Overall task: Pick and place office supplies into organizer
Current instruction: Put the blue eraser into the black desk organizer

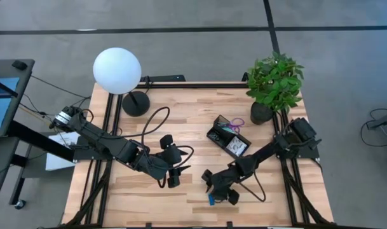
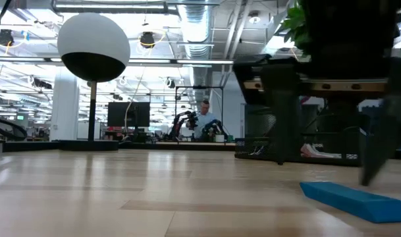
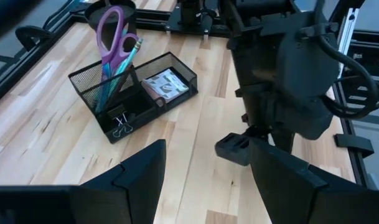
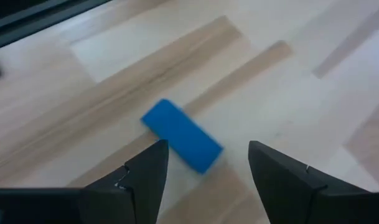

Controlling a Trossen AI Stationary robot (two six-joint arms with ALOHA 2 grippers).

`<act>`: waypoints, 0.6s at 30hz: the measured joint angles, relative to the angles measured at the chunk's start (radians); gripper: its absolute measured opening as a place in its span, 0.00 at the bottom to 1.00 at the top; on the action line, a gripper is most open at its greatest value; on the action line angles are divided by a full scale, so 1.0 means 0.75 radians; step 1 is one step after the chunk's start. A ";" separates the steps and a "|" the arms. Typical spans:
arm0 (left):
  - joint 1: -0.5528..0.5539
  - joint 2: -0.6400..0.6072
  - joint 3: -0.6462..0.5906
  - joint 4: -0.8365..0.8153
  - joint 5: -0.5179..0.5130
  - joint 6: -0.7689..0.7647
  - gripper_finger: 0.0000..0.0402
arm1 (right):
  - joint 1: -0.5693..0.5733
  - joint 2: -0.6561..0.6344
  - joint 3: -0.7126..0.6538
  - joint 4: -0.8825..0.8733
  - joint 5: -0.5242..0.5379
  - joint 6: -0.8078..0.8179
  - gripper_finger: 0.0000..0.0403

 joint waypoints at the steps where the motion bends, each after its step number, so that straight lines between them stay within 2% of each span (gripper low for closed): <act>1: 0.000 0.000 0.000 0.000 0.000 0.000 0.56 | 0.005 0.000 0.000 -0.014 0.002 -0.011 0.55; 9: 0.000 0.000 0.000 -0.008 -0.001 0.004 0.56 | 0.039 0.000 -0.001 0.020 0.044 -0.159 0.56; 14: 0.000 0.000 0.000 -0.007 -0.001 0.017 0.56 | 0.016 0.004 -0.001 0.044 0.039 -0.161 0.61; 18: 0.000 0.000 0.000 -0.007 -0.001 0.018 0.56 | 0.017 0.053 0.001 0.155 0.032 -0.162 0.62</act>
